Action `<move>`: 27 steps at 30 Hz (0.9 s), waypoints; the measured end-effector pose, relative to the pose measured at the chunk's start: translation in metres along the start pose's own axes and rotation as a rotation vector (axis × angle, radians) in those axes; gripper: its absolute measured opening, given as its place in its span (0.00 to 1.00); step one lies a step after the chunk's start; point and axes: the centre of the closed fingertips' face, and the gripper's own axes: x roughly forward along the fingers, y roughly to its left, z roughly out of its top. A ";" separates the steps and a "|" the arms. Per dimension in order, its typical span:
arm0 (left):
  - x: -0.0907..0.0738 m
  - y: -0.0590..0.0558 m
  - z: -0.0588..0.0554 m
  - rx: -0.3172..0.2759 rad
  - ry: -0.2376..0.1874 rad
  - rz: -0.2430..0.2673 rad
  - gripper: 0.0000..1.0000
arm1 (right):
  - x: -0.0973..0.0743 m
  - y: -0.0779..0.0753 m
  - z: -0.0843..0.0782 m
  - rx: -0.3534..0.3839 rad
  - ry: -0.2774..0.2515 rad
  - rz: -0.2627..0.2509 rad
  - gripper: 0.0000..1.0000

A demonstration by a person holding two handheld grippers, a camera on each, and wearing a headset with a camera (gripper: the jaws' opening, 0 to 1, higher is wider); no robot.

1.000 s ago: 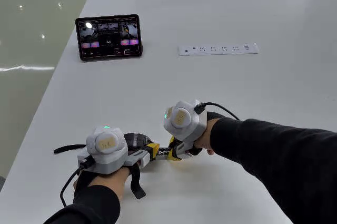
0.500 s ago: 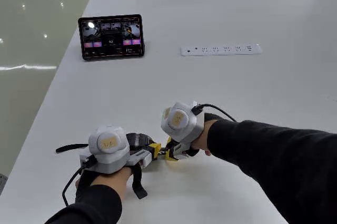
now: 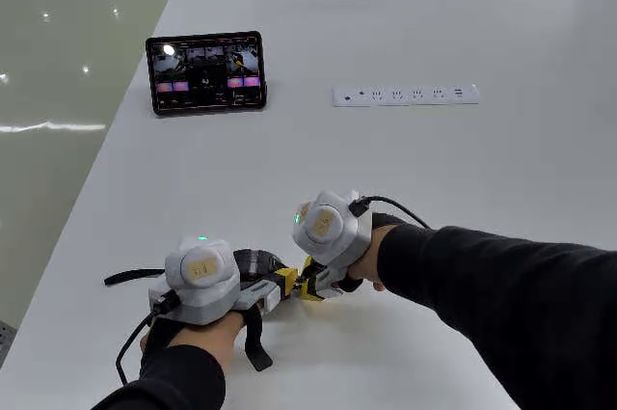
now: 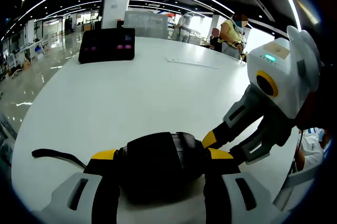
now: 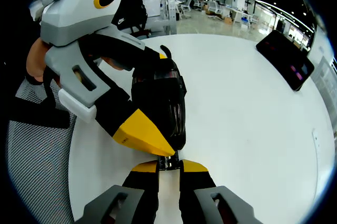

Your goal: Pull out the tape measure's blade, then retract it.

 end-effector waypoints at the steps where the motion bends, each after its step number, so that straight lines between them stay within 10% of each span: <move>1: 0.000 0.000 0.000 0.000 0.000 0.000 0.60 | 0.000 0.000 0.001 0.000 0.000 0.001 0.10; 27: 0.001 -0.001 0.000 0.005 -0.003 0.012 0.62 | 0.005 0.000 0.006 0.000 -0.018 -0.024 0.12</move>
